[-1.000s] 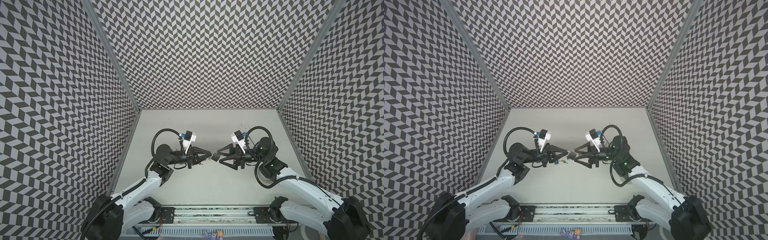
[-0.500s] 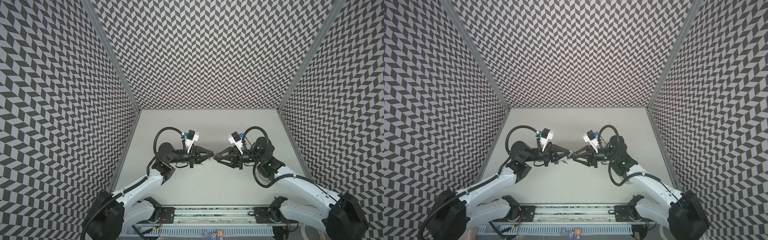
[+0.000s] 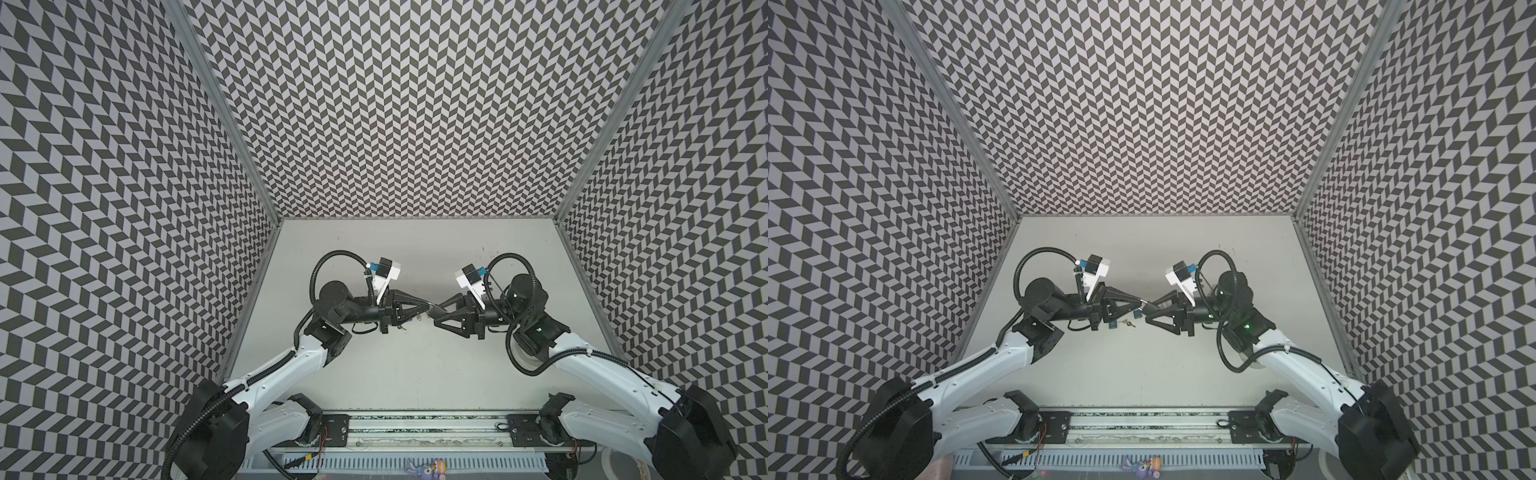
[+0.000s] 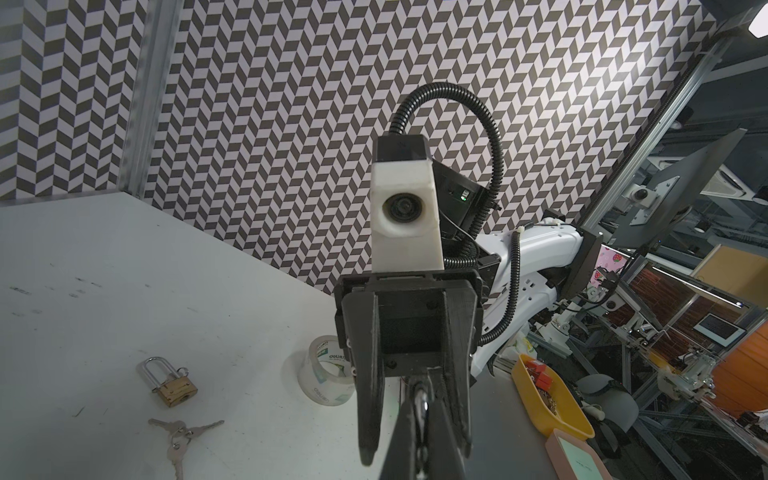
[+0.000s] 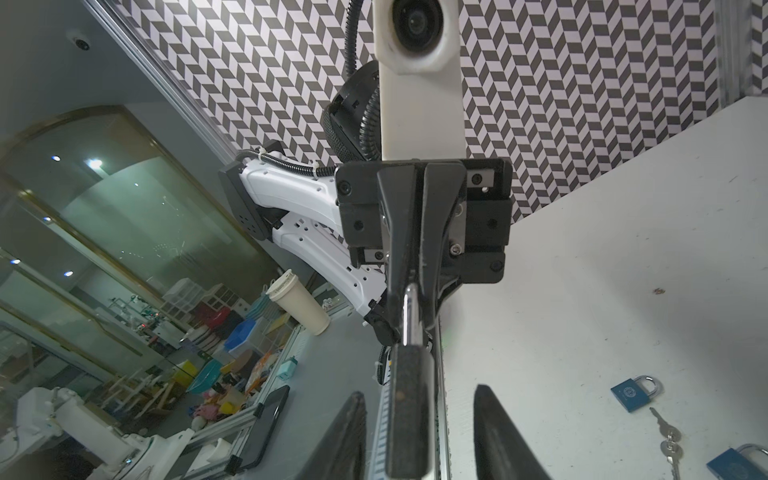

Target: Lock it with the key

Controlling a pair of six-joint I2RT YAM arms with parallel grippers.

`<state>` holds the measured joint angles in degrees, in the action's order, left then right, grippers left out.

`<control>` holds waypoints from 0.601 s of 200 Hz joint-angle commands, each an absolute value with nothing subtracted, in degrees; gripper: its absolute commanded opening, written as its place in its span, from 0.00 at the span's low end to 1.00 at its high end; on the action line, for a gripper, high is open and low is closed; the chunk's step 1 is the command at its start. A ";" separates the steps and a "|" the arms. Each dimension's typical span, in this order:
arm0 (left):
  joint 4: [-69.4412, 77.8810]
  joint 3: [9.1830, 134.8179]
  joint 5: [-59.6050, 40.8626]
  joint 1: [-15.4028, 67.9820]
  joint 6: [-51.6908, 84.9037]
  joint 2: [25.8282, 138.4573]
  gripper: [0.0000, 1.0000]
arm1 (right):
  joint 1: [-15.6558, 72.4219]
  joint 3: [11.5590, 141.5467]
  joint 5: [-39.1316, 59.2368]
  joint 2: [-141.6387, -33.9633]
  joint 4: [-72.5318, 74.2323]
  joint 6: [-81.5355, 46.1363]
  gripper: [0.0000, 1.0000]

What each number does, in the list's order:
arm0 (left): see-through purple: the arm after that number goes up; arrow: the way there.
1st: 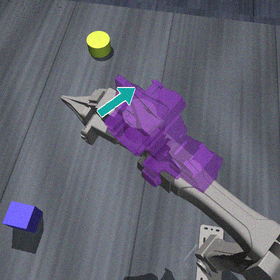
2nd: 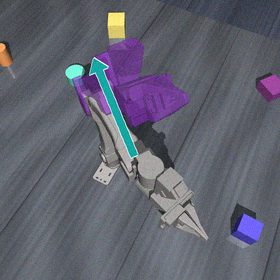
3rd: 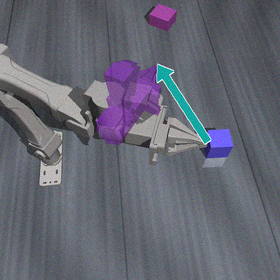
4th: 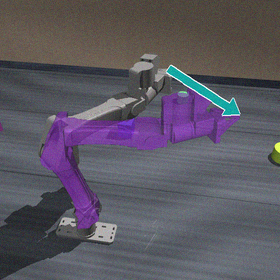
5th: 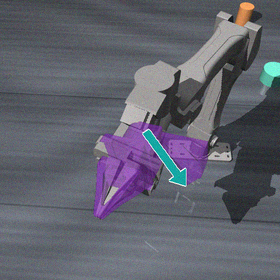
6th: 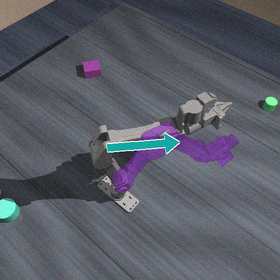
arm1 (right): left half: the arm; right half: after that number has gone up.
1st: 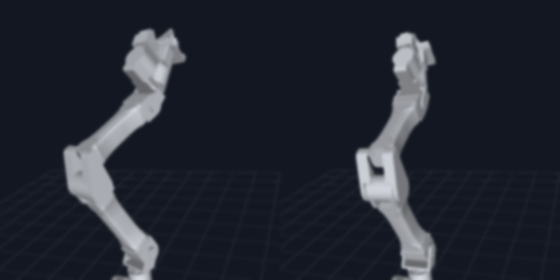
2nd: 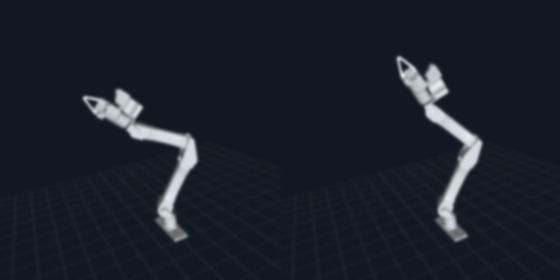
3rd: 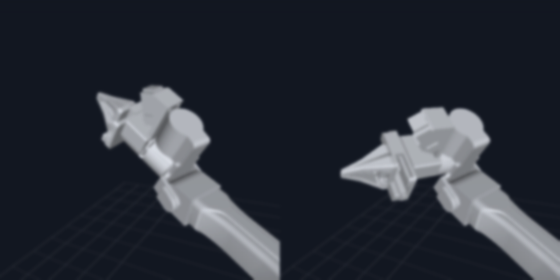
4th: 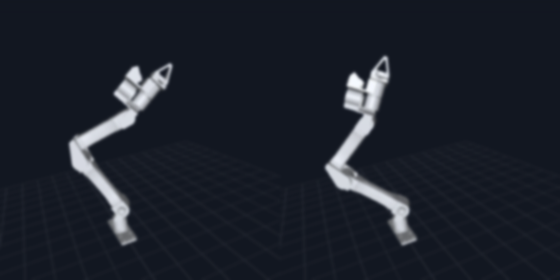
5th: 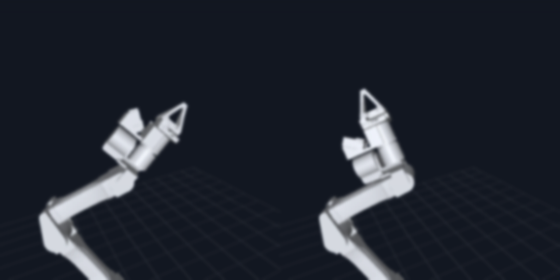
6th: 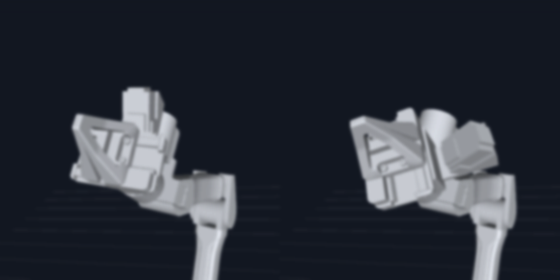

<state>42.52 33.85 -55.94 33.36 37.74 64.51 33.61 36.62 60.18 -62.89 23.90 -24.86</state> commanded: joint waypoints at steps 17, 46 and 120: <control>42.63 35.55 -55.99 33.35 36.85 63.99 0.00 | 33.83 38.24 58.22 -61.39 25.36 -24.33 0.44; 42.59 35.24 -56.06 33.42 36.84 63.90 0.00 | 33.76 37.63 57.13 -61.16 27.73 -25.79 0.39; 42.49 34.90 -55.96 33.41 36.61 63.72 0.00 | 33.78 37.34 57.13 -60.93 28.20 -26.43 0.31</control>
<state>41.78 33.85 -55.94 33.36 37.04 64.51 33.58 36.62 57.43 -62.24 25.12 -26.04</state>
